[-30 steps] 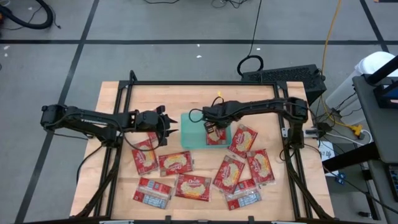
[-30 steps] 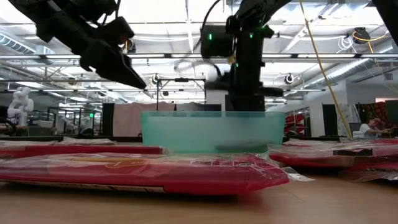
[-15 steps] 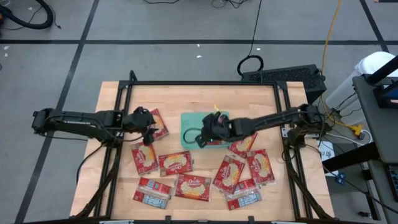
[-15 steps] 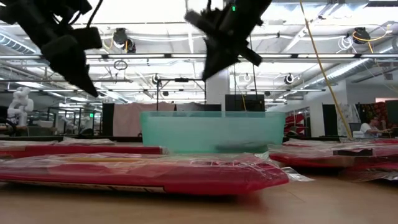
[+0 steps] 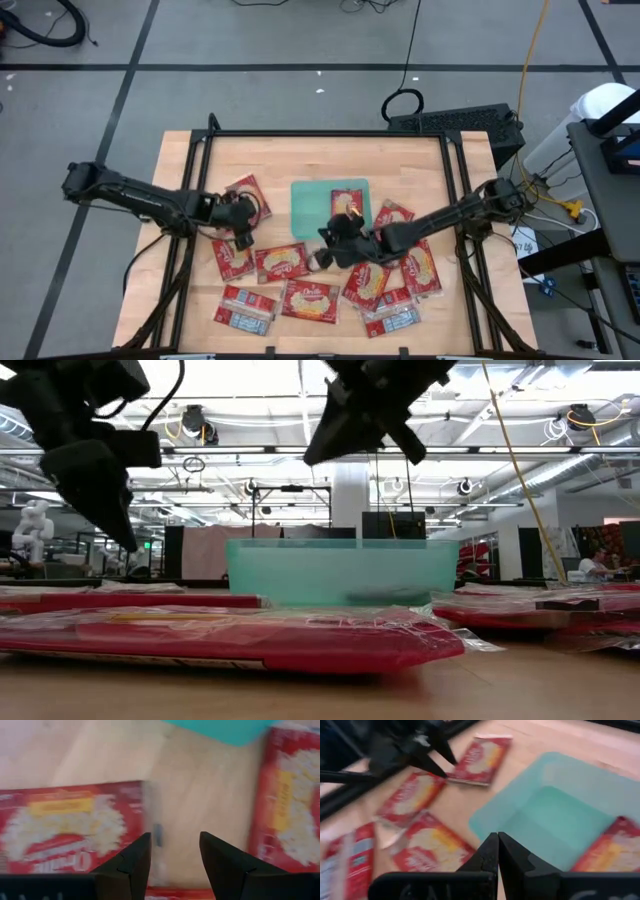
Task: Sort popcorn bags into baskets
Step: Put the red popcorn bag into the green bin
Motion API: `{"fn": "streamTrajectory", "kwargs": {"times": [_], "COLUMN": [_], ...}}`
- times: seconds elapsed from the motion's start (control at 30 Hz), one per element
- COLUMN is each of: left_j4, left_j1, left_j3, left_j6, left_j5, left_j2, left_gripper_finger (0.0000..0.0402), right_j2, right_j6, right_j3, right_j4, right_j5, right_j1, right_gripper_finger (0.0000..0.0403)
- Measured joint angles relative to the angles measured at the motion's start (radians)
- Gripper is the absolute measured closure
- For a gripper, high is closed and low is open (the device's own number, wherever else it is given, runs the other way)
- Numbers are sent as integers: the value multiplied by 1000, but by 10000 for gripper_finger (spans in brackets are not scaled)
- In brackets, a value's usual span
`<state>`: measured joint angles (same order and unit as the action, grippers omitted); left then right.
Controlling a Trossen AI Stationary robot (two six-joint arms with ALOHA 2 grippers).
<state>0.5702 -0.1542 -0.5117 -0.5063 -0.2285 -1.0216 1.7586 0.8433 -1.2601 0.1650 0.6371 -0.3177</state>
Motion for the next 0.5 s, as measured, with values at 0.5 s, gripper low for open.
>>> {"fn": "streamTrajectory", "kwargs": {"times": [0.5], "left_j4": [-194], "left_j1": [-318], "left_j3": [0], "left_j6": [-49], "left_j5": [-16], "left_j2": [-150], "left_gripper_finger": [226], "right_j2": [0], "right_j6": [-72], "right_j3": [175], "right_j4": [-451], "right_j5": [68], "right_j1": [-71], "right_gripper_finger": [403]}}
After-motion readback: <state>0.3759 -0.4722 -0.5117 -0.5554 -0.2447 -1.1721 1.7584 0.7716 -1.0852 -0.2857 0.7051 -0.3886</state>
